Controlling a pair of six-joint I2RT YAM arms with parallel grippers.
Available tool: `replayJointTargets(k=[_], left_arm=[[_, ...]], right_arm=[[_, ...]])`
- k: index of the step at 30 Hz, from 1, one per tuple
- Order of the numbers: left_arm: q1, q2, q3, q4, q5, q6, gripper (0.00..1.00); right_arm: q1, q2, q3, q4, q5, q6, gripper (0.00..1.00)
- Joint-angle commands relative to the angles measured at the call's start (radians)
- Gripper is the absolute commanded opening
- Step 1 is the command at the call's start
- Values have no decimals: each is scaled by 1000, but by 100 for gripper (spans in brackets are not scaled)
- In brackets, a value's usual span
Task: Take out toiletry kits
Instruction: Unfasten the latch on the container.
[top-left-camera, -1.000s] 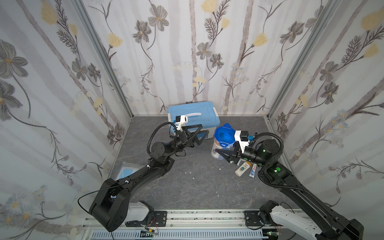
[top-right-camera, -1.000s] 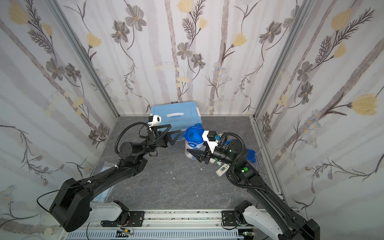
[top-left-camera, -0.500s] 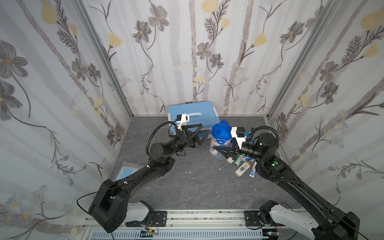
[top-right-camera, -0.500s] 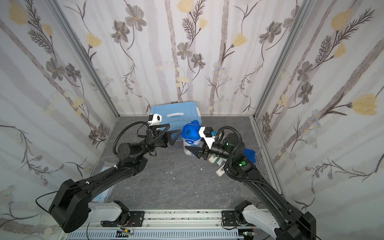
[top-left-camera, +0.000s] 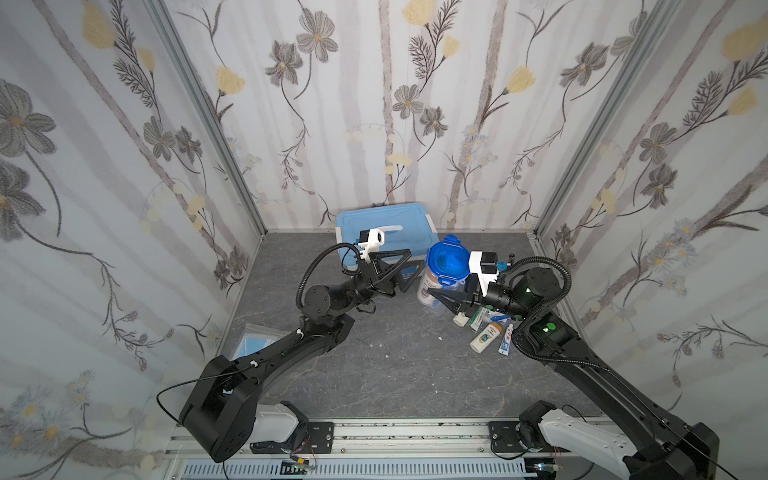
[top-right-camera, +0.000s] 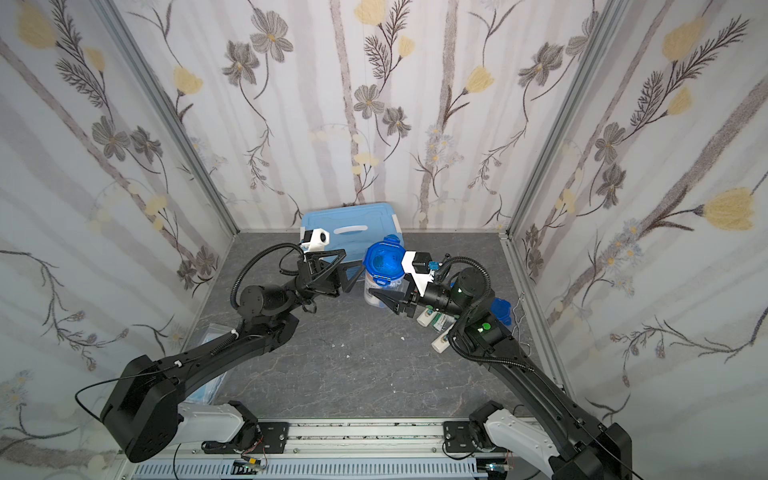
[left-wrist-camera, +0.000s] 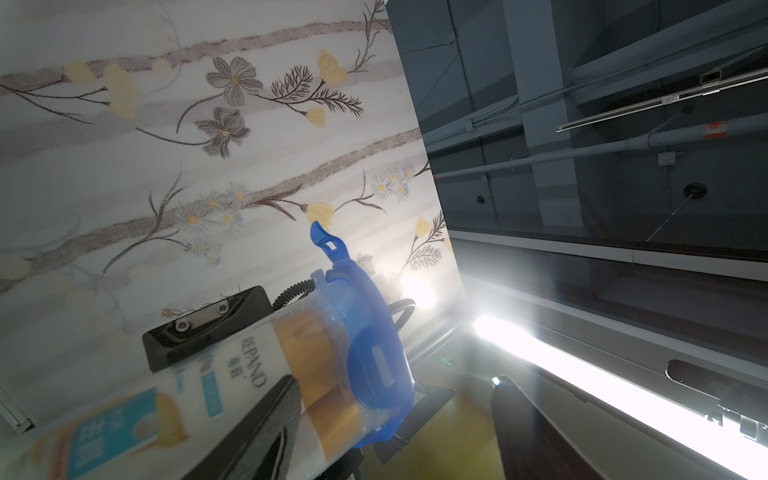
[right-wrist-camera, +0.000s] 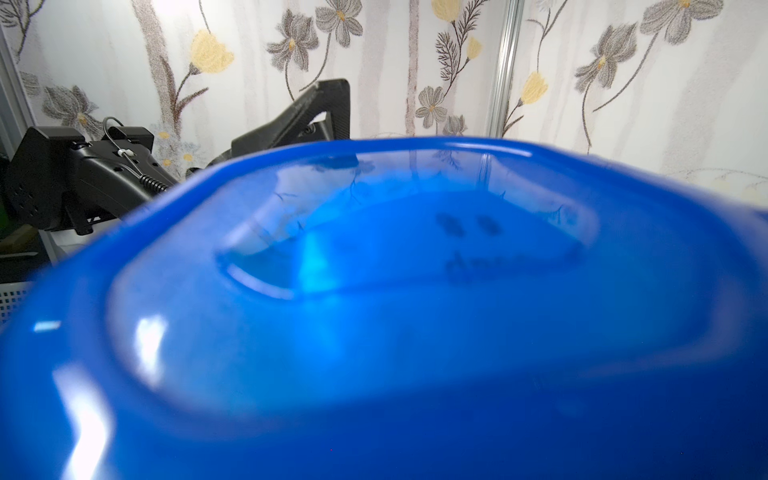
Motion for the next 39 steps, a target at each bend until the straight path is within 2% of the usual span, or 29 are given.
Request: replayJointTargets(k=[1, 5, 8, 15, 20, 22, 27, 28, 36, 39], left_arm=[[0, -9, 19, 48, 9, -16, 73], [-2, -3, 25, 48, 0, -27, 68], [-18, 9, 33, 48, -5, -44, 60], [-39, 8, 34, 48, -14, -41, 60], [-44, 8, 43, 48, -27, -44, 52], [-48, 8, 49, 48, -36, -41, 44], [-50, 4, 40, 48, -71, -37, 12], [-49, 5, 36, 48, -80, -36, 8], [-38, 3, 23, 49, -122, -23, 7], [-26, -17, 5, 49, -146, -1, 3]], right_arm=[[1, 5, 9, 68, -5, -8, 51], [1, 11, 3, 52, -11, -17, 51], [1, 19, 2, 38, -17, -37, 51], [-6, 33, 18, 54, -40, -27, 51], [-3, 51, 15, 40, -43, -16, 49], [-1, 56, 3, 31, -27, -16, 46], [10, 77, 6, -75, -11, -45, 38], [15, 81, 2, -85, -10, -47, 38], [65, 109, -3, -223, 54, -100, 32], [66, 108, -15, -246, 74, -100, 30]])
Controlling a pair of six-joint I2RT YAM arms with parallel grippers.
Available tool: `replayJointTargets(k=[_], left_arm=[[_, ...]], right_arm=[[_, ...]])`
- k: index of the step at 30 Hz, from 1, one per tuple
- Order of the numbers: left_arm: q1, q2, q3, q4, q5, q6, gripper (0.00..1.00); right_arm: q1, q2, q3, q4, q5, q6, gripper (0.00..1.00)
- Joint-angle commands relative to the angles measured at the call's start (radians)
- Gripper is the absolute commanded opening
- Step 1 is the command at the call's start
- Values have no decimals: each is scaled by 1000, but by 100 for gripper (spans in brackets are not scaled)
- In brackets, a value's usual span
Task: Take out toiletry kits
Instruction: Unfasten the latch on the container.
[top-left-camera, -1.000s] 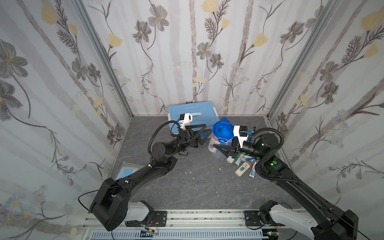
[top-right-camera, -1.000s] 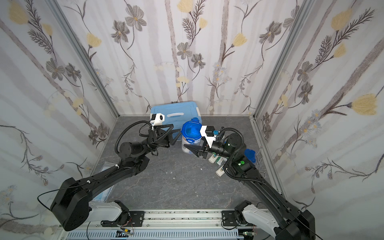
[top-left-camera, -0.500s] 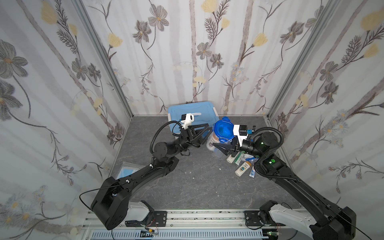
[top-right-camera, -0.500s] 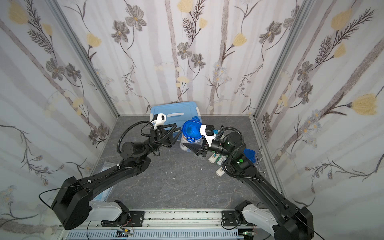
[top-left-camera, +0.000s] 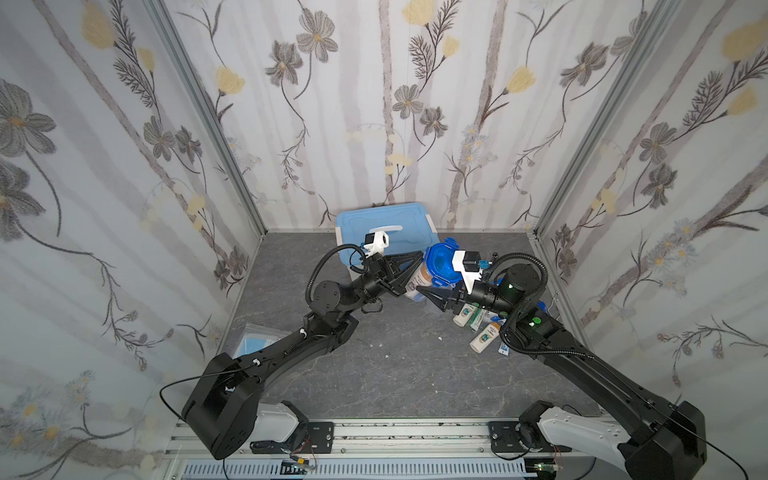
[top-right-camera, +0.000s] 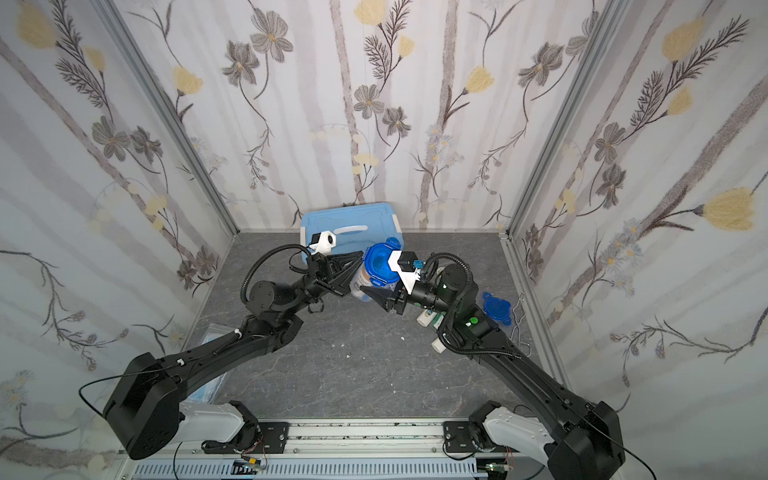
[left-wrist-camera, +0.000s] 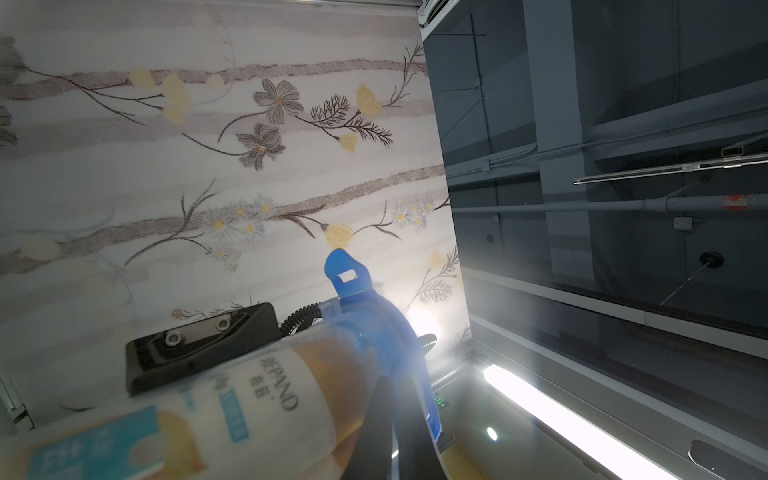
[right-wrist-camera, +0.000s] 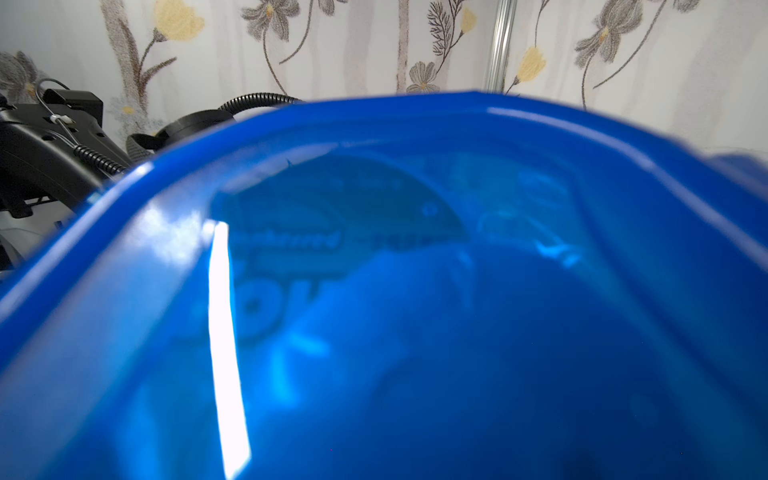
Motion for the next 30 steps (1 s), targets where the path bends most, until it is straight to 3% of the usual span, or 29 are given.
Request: replayJointTargets(k=[1, 13, 23, 30], left_arm=[[14, -32, -7, 173, -58, 26, 2], [69, -64, -75, 174, -123, 57, 0], [147, -80, -84, 172, -101, 27, 0], [127, -60, -110, 172, -78, 41, 2]], right_arm=[[8, 13, -20, -230, -9, -33, 30], [14, 7, -96, -244, 71, -16, 22], [10, -24, -119, -283, 121, -23, 20], [6, -29, -163, -134, 123, 17, 22]])
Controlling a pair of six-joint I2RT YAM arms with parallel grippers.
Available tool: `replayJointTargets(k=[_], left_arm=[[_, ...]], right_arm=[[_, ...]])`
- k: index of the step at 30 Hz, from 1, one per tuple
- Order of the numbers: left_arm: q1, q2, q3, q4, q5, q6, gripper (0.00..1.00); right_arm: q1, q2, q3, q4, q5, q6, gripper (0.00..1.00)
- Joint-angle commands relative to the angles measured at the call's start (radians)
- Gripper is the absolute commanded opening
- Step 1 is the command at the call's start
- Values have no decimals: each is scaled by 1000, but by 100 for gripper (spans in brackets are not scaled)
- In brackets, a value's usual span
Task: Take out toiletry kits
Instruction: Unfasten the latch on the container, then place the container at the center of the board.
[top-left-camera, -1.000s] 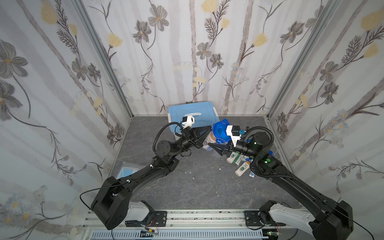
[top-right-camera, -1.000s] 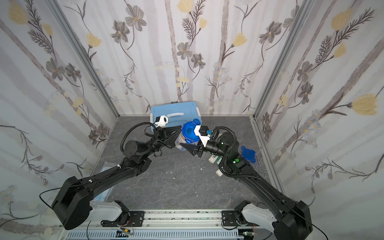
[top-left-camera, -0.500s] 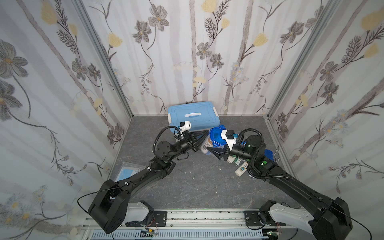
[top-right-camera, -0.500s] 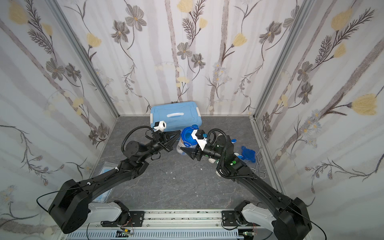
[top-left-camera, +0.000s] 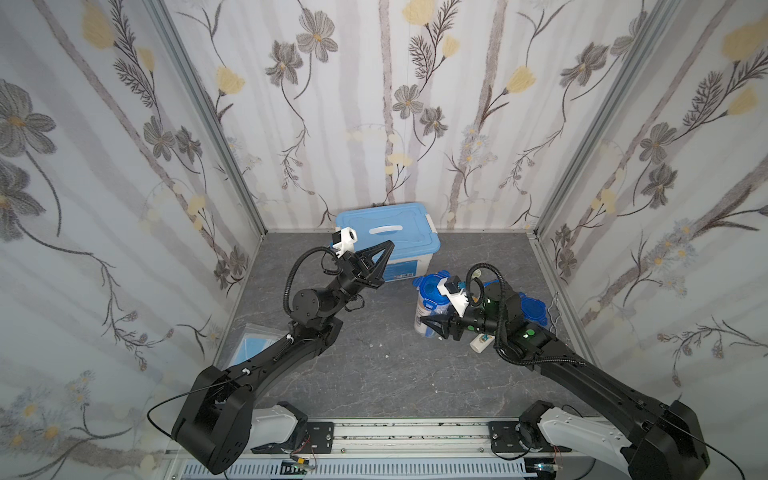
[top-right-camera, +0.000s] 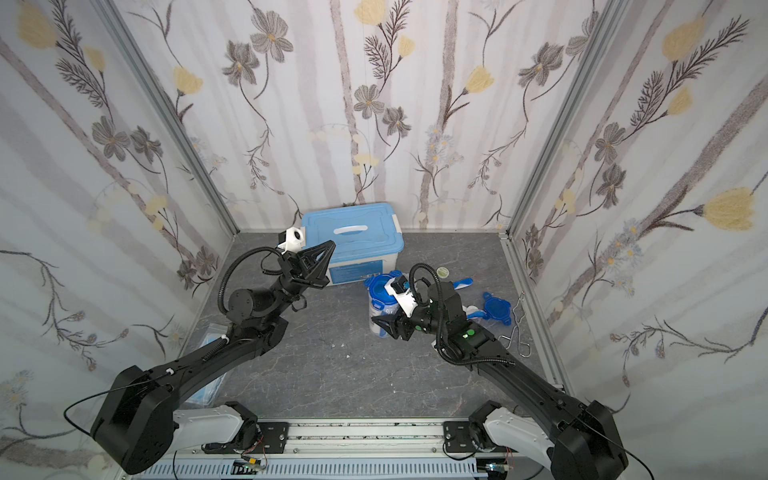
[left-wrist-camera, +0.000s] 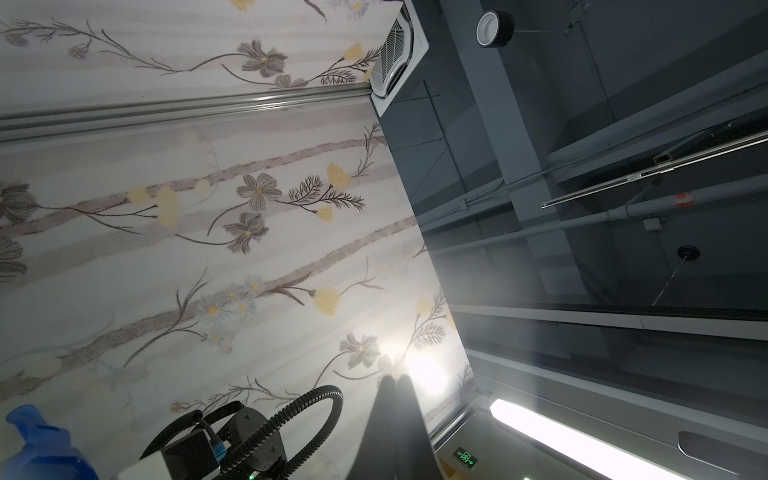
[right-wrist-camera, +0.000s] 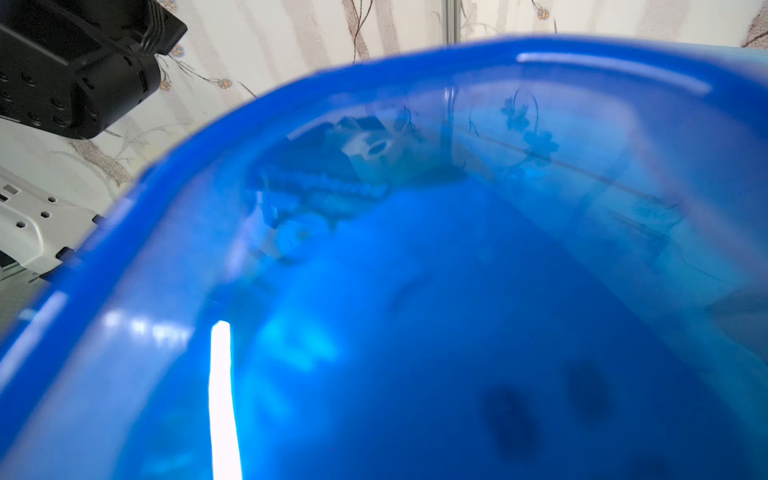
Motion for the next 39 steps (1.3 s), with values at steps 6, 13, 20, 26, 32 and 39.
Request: replayJointTargets(k=[6, 13, 20, 26, 32, 39], left_arm=[[61, 30, -89, 50, 42, 34, 13], [177, 113, -227, 46, 156, 124, 26], [192, 157, -305, -87, 182, 346, 28], [227, 156, -319, -113, 193, 387, 27], [232, 127, -315, -183, 206, 433, 27], [232, 41, -288, -366, 203, 522, 27]], right_arm=[[44, 89, -66, 350, 140, 19, 23], [202, 279, -87, 469, 432, 21, 24], [308, 364, -174, 675, 689, 99, 26], [361, 515, -187, 804, 824, 108, 29], [396, 624, -237, 977, 895, 125, 39], [427, 609, -249, 996, 926, 130, 73]])
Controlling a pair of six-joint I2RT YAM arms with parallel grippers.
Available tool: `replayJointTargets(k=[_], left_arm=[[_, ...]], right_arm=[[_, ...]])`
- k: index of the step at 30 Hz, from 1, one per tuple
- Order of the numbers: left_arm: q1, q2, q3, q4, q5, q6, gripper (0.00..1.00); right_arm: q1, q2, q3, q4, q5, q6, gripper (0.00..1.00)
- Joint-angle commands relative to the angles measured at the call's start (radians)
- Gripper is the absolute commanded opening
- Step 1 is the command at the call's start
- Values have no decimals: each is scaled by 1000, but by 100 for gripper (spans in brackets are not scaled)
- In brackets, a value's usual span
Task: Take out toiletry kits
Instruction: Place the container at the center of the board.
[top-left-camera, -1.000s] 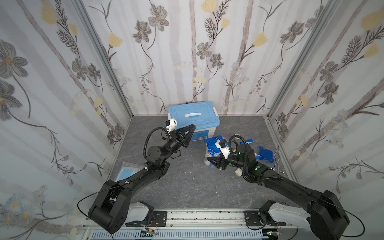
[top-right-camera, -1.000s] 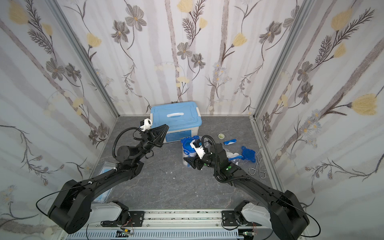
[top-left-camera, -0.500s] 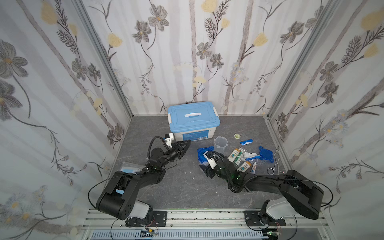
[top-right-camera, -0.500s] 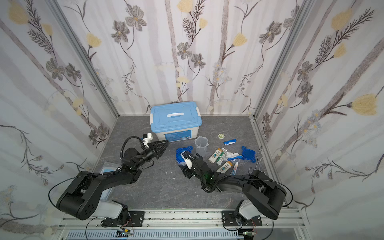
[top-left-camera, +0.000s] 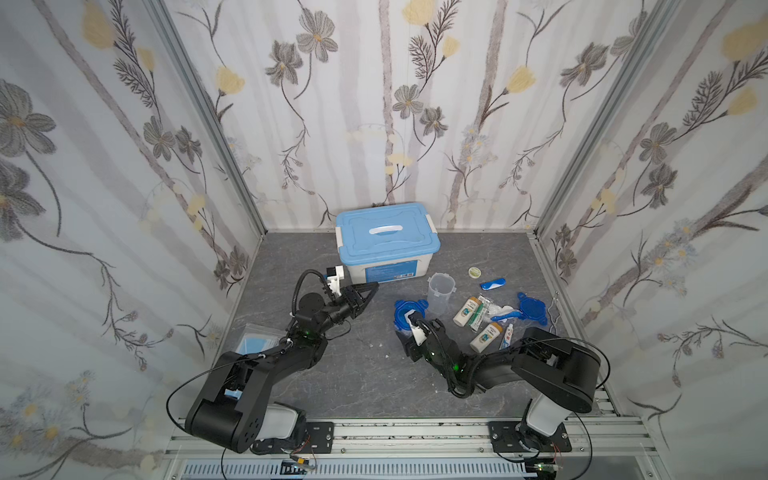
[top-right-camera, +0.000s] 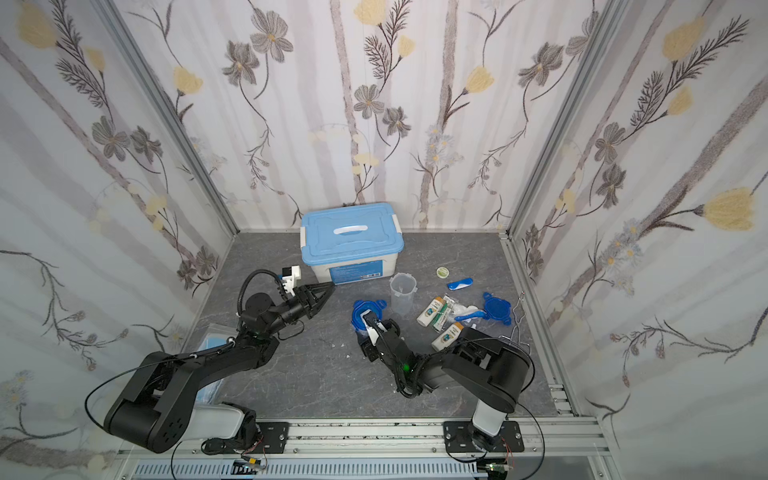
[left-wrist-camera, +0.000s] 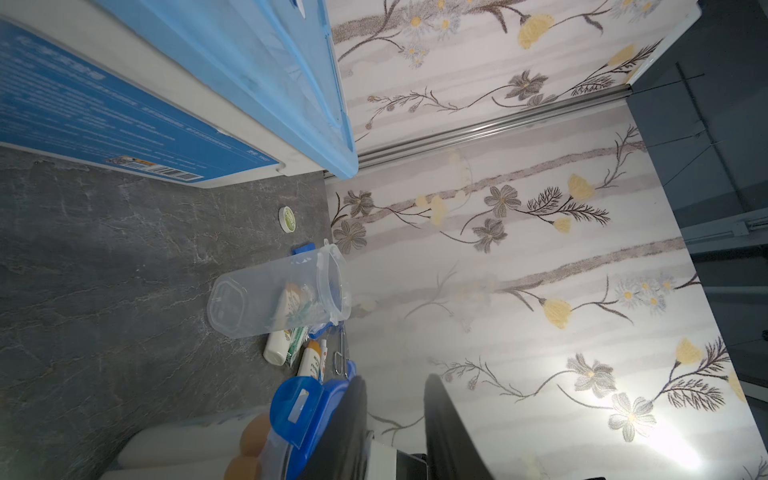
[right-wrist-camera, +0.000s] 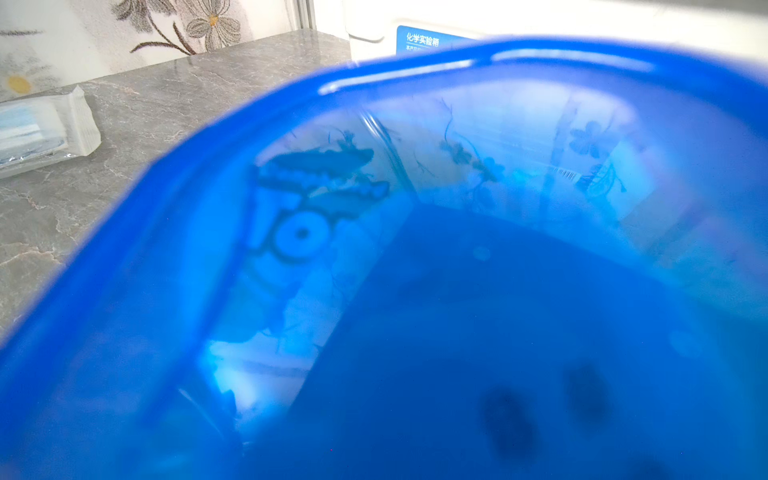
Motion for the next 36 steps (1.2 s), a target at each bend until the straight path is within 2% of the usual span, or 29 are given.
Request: replayJointTargets(k=[1, 5, 8, 11, 17, 26, 33, 36], left_arm=[[2, -43, 15, -110, 4, 80, 28], [2, -82, 29, -221, -9, 138, 31], [1, -115, 29, -250, -12, 150, 31], [0, -128, 28, -264, -17, 161, 31], [-1, -135, 28, -264, -16, 166, 32], [-4, -131, 33, -268, -15, 174, 32], [-12, -140, 45, -325, -18, 213, 33], [-24, -160, 57, -386, -18, 260, 33]], right_arm=[[15, -49, -11, 94, 46, 15, 76], [16, -98, -2, -5, 14, 54, 84], [16, -141, 2, -76, -34, 109, 96], [29, -183, -11, -106, -103, 125, 96], [65, -190, -44, -138, -52, 148, 100], [111, -222, -43, -212, 60, 161, 100], [134, -373, -109, -257, 89, 218, 100], [134, -508, -147, -284, 39, 240, 100]])
